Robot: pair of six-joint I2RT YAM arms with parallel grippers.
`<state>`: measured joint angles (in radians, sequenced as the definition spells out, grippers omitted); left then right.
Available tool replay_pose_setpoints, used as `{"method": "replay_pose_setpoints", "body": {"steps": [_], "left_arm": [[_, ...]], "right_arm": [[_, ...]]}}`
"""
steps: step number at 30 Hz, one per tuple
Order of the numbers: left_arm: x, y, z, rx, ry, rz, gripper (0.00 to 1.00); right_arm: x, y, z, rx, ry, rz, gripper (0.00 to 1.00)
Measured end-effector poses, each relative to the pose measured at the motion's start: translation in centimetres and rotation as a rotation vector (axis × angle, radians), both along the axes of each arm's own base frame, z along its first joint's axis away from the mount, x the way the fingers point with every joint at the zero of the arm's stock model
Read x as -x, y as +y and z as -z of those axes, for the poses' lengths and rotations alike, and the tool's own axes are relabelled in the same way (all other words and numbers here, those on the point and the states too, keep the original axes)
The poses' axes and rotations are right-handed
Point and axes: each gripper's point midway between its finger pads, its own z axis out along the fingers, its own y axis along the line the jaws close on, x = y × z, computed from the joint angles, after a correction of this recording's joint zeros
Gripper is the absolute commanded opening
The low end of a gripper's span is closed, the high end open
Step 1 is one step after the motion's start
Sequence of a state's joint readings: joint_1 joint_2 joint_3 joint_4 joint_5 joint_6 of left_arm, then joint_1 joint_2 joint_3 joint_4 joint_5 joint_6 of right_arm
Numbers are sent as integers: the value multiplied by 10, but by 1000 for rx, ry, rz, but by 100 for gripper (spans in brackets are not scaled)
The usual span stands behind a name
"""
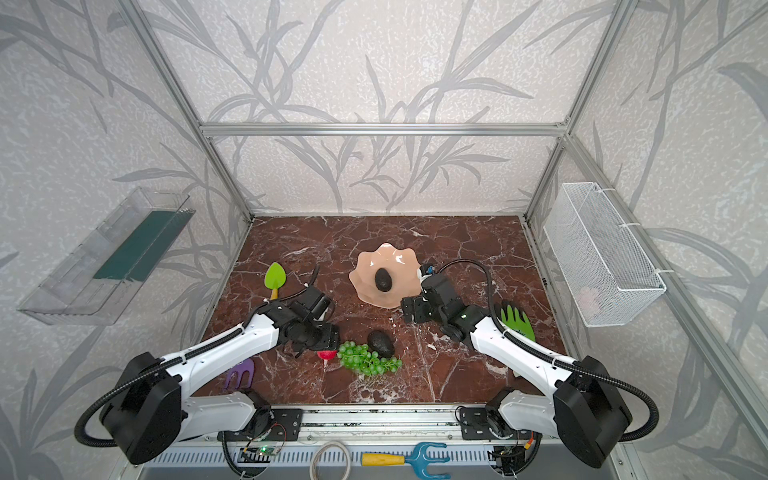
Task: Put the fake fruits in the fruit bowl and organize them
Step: 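Grasp the red apple with the left gripper while the right gripper withdraws, then carry the red apple with the left gripper into the bowl and release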
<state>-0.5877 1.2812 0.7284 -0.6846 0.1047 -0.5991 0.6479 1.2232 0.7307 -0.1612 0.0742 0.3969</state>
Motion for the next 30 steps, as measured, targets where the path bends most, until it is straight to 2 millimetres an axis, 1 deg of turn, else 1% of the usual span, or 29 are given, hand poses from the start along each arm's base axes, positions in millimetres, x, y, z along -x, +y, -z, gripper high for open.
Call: {"method": "replay_pose_setpoints", "body": {"steps": [9, 15, 20, 23, 24, 26, 30], "left_arm": [[5, 1, 10, -9, 20, -3, 66], [9, 5, 11, -18, 26, -14, 52], [13, 12, 6, -32, 15, -20, 49], [12, 14, -7, -25, -20, -23, 49], [9, 13, -15, -17, -41, -24, 49], [-2, 8, -32, 5, -94, -20, 49], [-39, -15, -83, 66, -224, 4, 49]], "right_arm": [[-1, -1, 0, 2, -2, 3, 99], [-1, 0, -1, -2, -7, 3, 99], [-2, 1, -2, -7, -9, 6, 99], [-3, 1, -3, -10, -14, 6, 99], [-3, 1, -3, -11, -14, 6, 99], [-3, 1, -3, -10, -15, 7, 99], [-2, -3, -9, -9, -30, 17, 99]]}}
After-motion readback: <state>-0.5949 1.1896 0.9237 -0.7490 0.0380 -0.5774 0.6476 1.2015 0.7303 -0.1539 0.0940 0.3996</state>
